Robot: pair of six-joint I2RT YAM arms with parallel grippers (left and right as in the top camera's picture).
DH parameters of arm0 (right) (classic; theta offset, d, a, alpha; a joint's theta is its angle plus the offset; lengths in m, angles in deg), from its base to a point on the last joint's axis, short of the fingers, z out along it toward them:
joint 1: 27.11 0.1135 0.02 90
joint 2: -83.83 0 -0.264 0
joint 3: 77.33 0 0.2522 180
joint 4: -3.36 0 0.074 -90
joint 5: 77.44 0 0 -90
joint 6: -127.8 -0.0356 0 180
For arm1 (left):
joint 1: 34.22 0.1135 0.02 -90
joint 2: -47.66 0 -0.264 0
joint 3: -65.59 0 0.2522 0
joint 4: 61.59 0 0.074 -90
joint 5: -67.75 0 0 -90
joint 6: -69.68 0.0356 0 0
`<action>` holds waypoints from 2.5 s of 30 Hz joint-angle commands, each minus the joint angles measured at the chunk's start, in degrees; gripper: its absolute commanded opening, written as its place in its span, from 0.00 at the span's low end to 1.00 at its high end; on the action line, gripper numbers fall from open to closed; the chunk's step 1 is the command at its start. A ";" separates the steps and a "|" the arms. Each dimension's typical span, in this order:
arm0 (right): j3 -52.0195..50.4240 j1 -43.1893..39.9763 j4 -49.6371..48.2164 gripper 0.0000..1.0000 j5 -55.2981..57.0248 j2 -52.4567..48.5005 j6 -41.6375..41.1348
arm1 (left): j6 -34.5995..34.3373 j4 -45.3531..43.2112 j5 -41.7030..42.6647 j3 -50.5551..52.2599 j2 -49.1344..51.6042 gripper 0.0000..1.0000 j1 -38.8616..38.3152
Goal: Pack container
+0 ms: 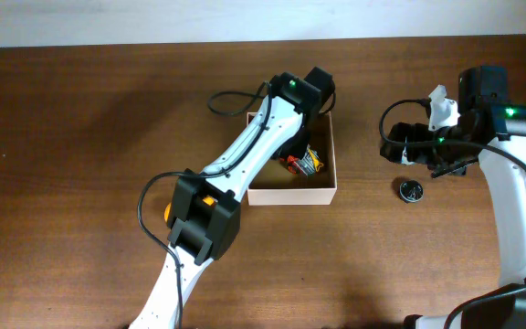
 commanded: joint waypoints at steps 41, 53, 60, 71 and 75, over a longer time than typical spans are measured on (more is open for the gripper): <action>0.44 -0.46 -0.22 0.99 1.62 -0.09 0.44 | 2.25 -14.62 5.25 2.56 -1.60 0.05 -2.89; 0.44 -0.46 -0.22 0.99 1.62 -0.09 0.44 | 1.86 -10.56 5.27 2.56 -1.60 0.04 -3.04; 0.44 -0.46 -0.22 0.99 1.62 -0.09 0.44 | 1.11 -10.58 8.33 2.56 -1.60 0.05 -3.45; 0.44 -0.46 -0.20 0.99 2.05 -0.09 0.44 | 1.11 -10.69 10.27 2.54 -1.62 0.05 -2.54; 0.44 -0.46 -0.20 0.99 2.03 -0.09 0.42 | 1.14 -10.88 4.04 2.54 -1.62 0.09 -1.53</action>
